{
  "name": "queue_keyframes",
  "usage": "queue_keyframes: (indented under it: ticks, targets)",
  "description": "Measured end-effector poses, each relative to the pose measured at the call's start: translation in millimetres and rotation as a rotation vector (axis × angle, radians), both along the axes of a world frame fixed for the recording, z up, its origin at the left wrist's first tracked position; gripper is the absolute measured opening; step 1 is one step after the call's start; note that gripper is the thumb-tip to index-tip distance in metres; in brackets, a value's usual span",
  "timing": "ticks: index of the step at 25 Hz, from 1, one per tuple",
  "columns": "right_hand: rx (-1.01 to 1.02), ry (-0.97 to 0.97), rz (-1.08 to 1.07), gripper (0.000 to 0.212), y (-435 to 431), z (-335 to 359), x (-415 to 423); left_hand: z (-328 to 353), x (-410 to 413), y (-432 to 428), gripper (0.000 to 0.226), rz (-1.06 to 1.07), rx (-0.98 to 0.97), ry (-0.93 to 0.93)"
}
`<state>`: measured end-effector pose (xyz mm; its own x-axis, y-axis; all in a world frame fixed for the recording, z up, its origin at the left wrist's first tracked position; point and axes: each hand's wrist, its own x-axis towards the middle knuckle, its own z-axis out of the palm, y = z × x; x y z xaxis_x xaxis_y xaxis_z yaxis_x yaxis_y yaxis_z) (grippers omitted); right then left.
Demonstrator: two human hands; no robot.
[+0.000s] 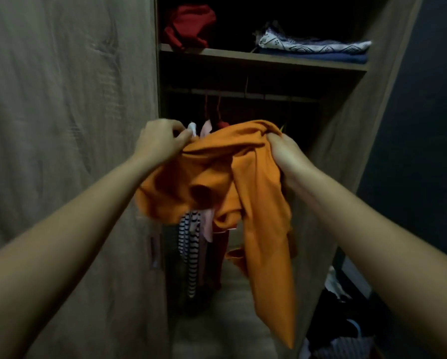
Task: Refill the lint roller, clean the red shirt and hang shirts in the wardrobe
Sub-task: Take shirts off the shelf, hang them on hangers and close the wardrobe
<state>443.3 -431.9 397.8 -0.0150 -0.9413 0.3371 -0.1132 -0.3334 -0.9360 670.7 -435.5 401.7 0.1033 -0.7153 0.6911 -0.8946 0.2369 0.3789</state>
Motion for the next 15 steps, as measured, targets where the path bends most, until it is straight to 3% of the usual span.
queue_keyframes:
  ticks: [3, 5, 8, 11, 15]
  targets:
    - [0.032, -0.102, -0.003, 0.035, -11, 5, 9, -45, -30, 20, 0.029, -0.423, -0.117, 0.369]
    - [0.059, -0.200, -0.005, 0.036, -10, 7, 13, -81, -56, 37, 0.047, -0.654, 0.023, 0.380]
    - [0.111, -0.316, 0.004, 0.025, -14, 15, 13, -121, -78, 37, 0.072, -0.704, 0.156, 0.392]
    - [0.109, -0.256, 0.050, 0.028, -17, 18, 0, -129, -70, 17, 0.066, -0.689, 0.109, 0.432]
    - [0.116, -0.185, 0.088, 0.027, -28, 21, -16, -126, -59, 6, 0.070, -0.656, 0.072, 0.298]
